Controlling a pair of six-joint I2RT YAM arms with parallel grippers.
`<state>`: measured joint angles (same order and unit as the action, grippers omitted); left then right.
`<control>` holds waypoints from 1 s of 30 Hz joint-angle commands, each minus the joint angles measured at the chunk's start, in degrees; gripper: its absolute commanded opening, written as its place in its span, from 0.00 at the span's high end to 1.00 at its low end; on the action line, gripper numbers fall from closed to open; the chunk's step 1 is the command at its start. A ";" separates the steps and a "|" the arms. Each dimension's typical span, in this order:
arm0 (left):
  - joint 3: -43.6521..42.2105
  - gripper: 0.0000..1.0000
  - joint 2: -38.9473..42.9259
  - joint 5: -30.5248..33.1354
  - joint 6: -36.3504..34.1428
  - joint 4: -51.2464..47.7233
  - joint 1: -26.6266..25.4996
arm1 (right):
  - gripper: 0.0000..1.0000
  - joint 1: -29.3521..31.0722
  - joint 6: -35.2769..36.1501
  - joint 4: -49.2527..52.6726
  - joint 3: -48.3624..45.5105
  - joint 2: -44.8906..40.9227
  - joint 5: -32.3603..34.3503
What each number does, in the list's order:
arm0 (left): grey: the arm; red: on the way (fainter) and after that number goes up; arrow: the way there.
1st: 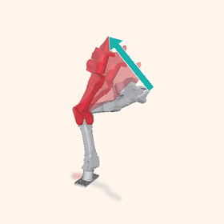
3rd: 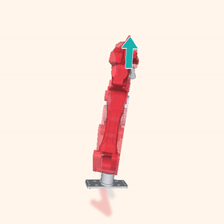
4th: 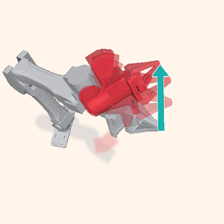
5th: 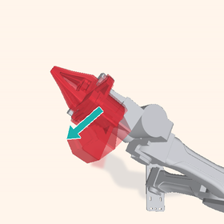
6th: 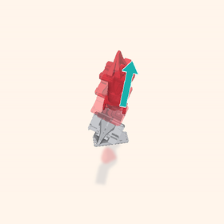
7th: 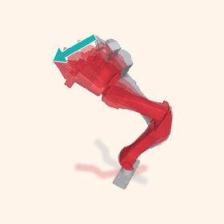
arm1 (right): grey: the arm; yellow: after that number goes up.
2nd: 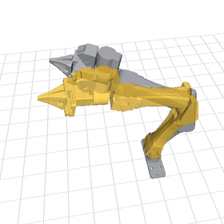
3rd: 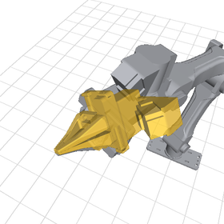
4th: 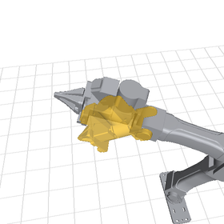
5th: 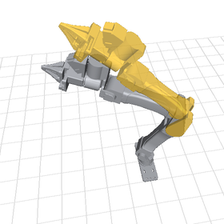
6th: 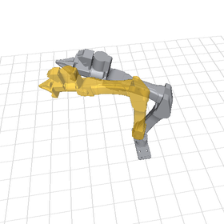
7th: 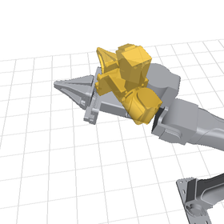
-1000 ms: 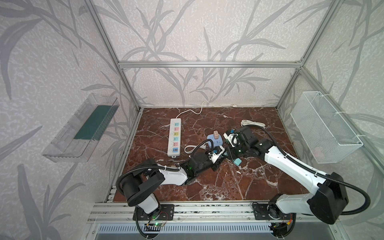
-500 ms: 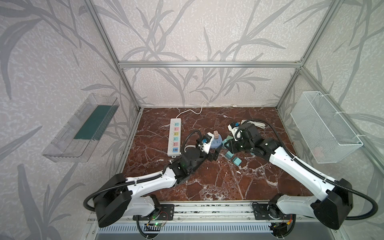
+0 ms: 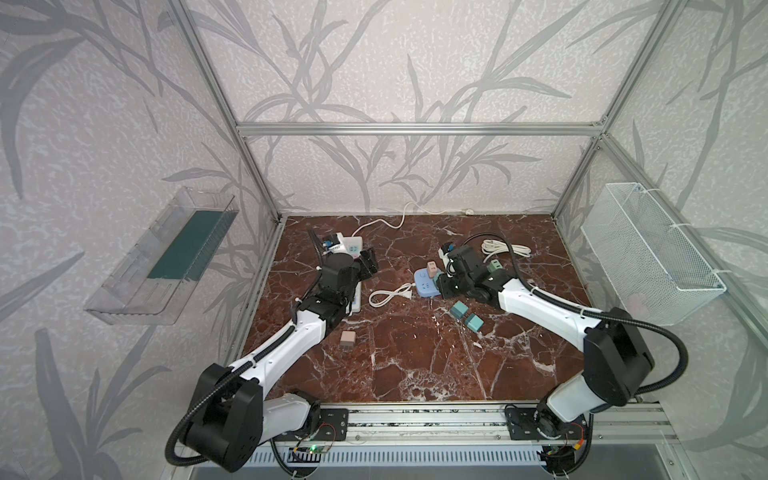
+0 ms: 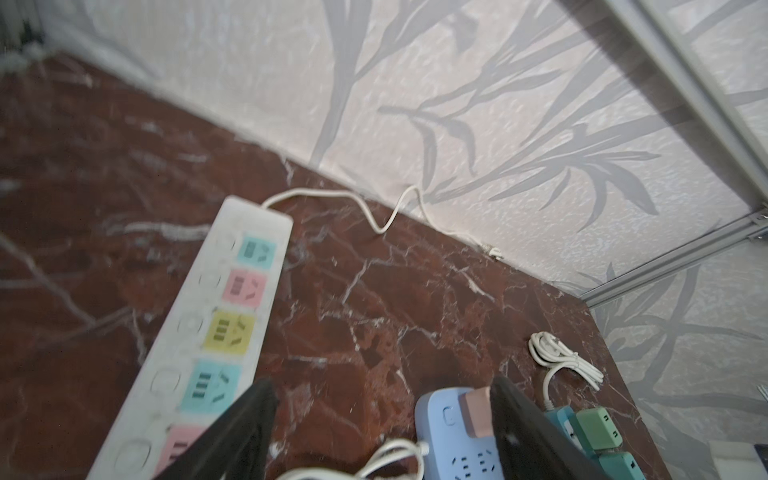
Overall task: Insert the plug
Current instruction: 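Carry the teal adapter over the blue socket with the right gripper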
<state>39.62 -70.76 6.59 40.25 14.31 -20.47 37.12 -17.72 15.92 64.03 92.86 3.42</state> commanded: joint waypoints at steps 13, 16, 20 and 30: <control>1.88 0.24 -1.54 -7.38 9.84 2.72 2.80 | 1.00 0.75 -1.77 -0.06 11.86 13.88 4.30; 1.91 0.25 -1.56 -7.38 10.01 2.75 3.32 | 1.00 1.10 -2.15 3.11 14.20 15.17 5.93; 2.56 0.26 -2.41 -8.48 11.16 1.95 3.63 | 1.00 1.24 -3.39 6.98 16.21 15.22 7.10; 2.28 0.27 -3.21 -9.90 12.07 3.06 3.95 | 1.00 1.64 -4.72 9.59 16.31 15.47 7.10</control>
<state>40.36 -73.41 -2.50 51.16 16.21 -16.86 38.46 -21.45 24.25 79.77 107.92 9.61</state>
